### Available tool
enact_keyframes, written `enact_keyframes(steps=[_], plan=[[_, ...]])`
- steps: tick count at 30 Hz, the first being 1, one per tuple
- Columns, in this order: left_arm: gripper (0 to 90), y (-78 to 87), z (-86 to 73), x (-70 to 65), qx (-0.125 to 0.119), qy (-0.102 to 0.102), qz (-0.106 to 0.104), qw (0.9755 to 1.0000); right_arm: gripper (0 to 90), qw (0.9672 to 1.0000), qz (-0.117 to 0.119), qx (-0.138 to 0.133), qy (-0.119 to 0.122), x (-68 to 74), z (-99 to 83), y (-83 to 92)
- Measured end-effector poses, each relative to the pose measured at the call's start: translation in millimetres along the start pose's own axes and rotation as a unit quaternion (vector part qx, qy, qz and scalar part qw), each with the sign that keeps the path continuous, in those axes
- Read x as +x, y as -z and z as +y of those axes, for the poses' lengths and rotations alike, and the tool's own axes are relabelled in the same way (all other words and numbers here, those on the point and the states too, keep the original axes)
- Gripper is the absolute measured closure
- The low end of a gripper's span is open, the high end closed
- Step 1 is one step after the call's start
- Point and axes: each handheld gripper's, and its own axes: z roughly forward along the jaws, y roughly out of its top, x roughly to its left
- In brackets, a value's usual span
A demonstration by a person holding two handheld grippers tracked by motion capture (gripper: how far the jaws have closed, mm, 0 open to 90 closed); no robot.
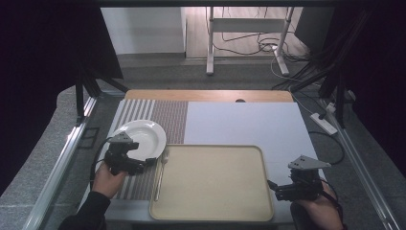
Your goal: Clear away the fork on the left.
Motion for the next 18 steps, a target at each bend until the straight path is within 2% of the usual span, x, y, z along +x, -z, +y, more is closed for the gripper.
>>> enact_keyframes(steps=[18], plan=[[0.0, 18.8, -19.3, 0.8, -0.009, 0.017, 0.001, 0.9998, 0.0, 1.0, 0.002, -0.002, -0.004, -0.6, -0.1, 0.3]])
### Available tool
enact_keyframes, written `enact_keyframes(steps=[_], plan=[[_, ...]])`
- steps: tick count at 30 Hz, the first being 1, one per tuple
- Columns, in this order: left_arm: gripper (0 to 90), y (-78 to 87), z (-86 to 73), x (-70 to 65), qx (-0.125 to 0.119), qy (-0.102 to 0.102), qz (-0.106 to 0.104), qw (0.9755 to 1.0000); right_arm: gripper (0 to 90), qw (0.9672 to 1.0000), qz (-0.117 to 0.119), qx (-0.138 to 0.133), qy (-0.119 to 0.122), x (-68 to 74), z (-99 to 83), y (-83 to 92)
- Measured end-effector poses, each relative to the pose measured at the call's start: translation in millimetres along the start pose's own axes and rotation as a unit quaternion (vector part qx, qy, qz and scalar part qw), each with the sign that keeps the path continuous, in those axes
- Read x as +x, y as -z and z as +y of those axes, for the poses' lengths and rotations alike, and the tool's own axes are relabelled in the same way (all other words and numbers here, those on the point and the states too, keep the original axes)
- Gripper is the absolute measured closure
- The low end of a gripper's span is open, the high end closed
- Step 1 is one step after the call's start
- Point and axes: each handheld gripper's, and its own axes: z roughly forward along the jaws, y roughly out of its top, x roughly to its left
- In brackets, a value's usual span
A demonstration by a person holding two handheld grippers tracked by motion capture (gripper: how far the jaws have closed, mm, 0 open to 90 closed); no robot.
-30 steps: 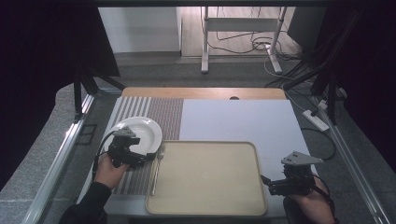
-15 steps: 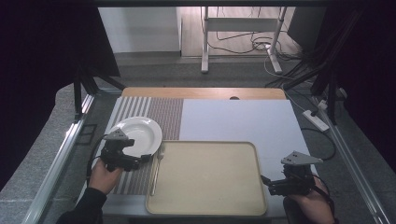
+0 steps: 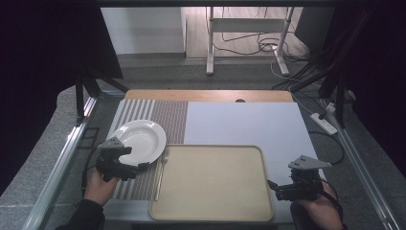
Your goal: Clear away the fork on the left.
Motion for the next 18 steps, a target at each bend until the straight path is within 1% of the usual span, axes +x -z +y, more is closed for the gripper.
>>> enact_keyframes(steps=[5, 16, 18], plan=[[0.0, 4.6, -4.9, 0.8, -0.001, 0.005, 0.001, 1.0, 0.0, 1.0, -0.001, -0.001, -0.002, -0.3, -0.1, 0.0], [0.0, 11.5, -12.7, 1.2, 0.0, 0.007, 0.001, 1.0, 0.0, 1.0, -0.001, 0.0, -0.003, -0.4, -0.1, 0.0], [0.0, 13.2, -14.1, 1.6, -0.002, 0.01, -0.002, 0.9999, 0.0, 1.0, -0.001, 0.0, -0.003, -0.4, 0.0, -0.1]])
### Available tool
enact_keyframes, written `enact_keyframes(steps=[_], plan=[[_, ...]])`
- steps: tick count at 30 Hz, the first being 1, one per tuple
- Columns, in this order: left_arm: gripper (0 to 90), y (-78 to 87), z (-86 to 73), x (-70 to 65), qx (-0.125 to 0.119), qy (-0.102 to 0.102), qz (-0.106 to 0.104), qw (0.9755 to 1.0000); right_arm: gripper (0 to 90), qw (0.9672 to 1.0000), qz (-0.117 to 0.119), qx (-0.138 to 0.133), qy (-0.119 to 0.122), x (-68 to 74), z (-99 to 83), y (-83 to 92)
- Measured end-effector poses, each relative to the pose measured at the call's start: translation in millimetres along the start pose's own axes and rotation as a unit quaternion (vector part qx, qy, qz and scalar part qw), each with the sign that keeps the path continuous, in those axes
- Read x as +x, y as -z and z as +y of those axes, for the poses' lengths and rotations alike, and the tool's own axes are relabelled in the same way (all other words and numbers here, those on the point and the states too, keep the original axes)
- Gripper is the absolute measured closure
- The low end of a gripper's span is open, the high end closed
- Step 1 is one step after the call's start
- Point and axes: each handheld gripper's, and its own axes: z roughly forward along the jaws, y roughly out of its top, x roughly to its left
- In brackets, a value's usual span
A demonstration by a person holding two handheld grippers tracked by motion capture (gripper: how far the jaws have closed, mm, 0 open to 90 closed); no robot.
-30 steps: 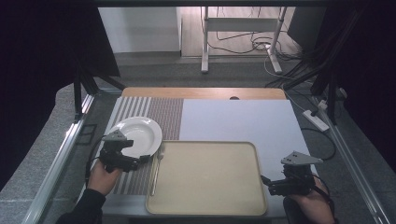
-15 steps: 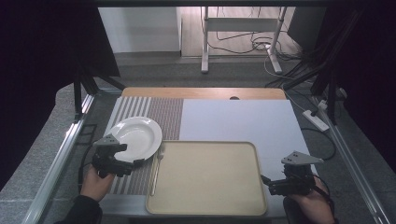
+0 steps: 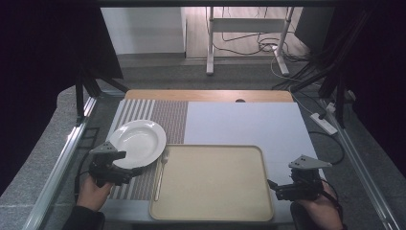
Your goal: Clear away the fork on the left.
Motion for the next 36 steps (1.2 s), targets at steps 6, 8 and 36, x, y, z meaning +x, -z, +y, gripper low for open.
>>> enact_keyframes(steps=[6, 8, 36], plan=[[0.0, 4.5, -4.2, 0.3, 0.0, 0.007, 0.0, 1.0, 0.0, 1.0, 0.0, 0.001, 0.0, 0.0, 0.0, 0.0], [0.0, 5.7, -5.7, 0.5, 0.0, 0.009, 0.0, 1.0, 0.0, 1.0, 0.0, 0.001, 0.0, 0.1, 0.1, 0.0], [0.0, 30.1, -30.4, 0.8, 0.0, 0.025, 0.023, 0.9994, 0.0, 1.0, -0.002, 0.004, 0.001, 0.6, 0.3, -0.2]])
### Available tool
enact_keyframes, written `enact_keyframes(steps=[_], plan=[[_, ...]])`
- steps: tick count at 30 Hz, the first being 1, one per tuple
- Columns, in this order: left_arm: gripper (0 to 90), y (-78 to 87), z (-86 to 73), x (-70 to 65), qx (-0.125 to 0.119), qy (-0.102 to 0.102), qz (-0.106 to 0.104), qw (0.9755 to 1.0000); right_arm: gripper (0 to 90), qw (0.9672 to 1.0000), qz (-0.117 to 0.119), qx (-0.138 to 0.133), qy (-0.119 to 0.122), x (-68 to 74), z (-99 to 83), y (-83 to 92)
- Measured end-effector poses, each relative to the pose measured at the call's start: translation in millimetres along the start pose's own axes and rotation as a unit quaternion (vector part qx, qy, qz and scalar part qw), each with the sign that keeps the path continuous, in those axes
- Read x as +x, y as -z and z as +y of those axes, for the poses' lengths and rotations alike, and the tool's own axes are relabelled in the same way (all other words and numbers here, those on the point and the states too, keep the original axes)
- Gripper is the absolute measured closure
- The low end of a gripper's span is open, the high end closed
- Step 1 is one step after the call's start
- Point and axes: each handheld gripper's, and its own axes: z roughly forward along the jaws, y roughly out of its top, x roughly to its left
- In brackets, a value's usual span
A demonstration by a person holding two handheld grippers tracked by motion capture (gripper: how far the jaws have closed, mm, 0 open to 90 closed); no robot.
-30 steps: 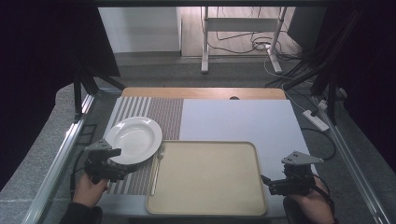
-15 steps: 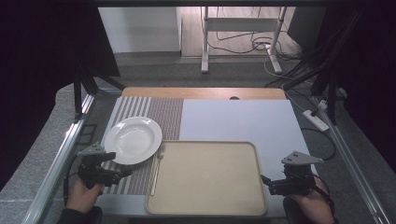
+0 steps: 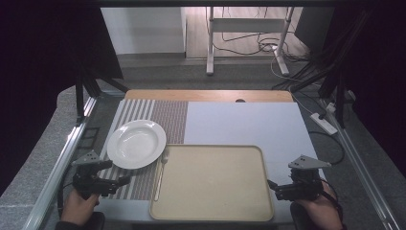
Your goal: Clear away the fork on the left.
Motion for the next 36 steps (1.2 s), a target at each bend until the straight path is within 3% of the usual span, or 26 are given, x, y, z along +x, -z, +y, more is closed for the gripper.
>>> enact_keyframes(steps=[8, 26, 36], plan=[[0.0, 4.4, -5.3, -0.5, 0.002, 0.004, 0.0, 1.0, 0.0, 1.0, 0.0, -0.001, -0.001, -0.2, -0.1, -0.1], [0.0, 18.3, -14.5, 0.1, -0.022, 0.016, 0.005, 0.9996, 0.0, 1.0, -0.001, 0.0, -0.003, -0.6, -0.2, -0.3], [0.0, 25.2, -19.4, 0.6, -0.031, 0.012, 0.009, 0.9994, 0.0, 1.0, -0.001, 0.0, -0.004, -0.7, -0.2, -0.2]])
